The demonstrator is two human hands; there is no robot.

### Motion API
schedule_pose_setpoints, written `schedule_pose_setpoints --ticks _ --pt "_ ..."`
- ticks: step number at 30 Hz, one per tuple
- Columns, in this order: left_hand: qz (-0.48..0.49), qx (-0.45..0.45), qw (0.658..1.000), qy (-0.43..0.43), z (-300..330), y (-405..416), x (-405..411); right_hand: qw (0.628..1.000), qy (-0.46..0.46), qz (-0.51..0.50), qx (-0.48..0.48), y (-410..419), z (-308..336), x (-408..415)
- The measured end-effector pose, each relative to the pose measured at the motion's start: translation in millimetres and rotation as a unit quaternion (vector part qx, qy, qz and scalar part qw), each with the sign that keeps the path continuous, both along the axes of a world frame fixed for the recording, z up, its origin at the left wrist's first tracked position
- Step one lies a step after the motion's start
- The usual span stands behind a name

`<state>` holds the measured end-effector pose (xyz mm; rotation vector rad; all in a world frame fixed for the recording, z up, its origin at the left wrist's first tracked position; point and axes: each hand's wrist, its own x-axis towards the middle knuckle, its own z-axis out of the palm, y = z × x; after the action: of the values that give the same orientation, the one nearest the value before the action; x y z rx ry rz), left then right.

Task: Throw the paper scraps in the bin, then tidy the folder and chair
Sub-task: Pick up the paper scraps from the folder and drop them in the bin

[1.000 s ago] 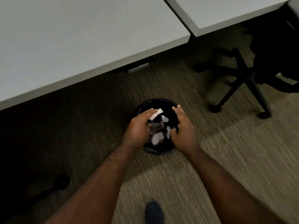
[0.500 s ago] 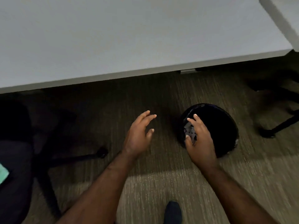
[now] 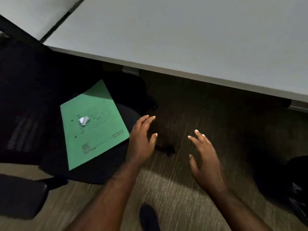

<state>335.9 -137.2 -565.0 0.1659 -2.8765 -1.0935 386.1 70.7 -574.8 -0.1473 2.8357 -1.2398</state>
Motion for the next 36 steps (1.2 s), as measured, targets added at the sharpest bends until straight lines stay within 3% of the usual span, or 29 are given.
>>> schedule_pose_setpoints --ticks 11,17,24,26,30,36 --pt "0.156 -0.027 0.987 0.016 -15.1 -152.0 4.3 0.992 0.009 0.123 -0.005 -180.3 3.2 -54.3" --pt "0.254 -0.062 0.964 -0.051 -29.9 -210.8 -19.8 0.987 0.012 0.162 -0.010 -243.1 -3.2 -75.0" --pt "0.227 -0.065 0.961 -0.141 -50.6 -255.4 -44.3 0.988 -0.001 0.156 -0.016 -256.0 -17.2 -80.0" --pt "0.224 -0.073 0.964 -0.122 -56.2 -257.1 -46.0 0.989 -0.008 0.150 -0.017 -252.5 -20.9 -79.2" --pt "0.256 0.005 0.966 -0.044 -57.7 -243.5 -43.9 0.990 -0.020 0.137 -0.016 -244.2 -26.0 -77.7" --pt "0.191 0.079 0.977 -0.054 -47.7 -192.2 -40.5 0.993 -0.042 0.105 -0.031 -231.8 -27.5 -74.6"
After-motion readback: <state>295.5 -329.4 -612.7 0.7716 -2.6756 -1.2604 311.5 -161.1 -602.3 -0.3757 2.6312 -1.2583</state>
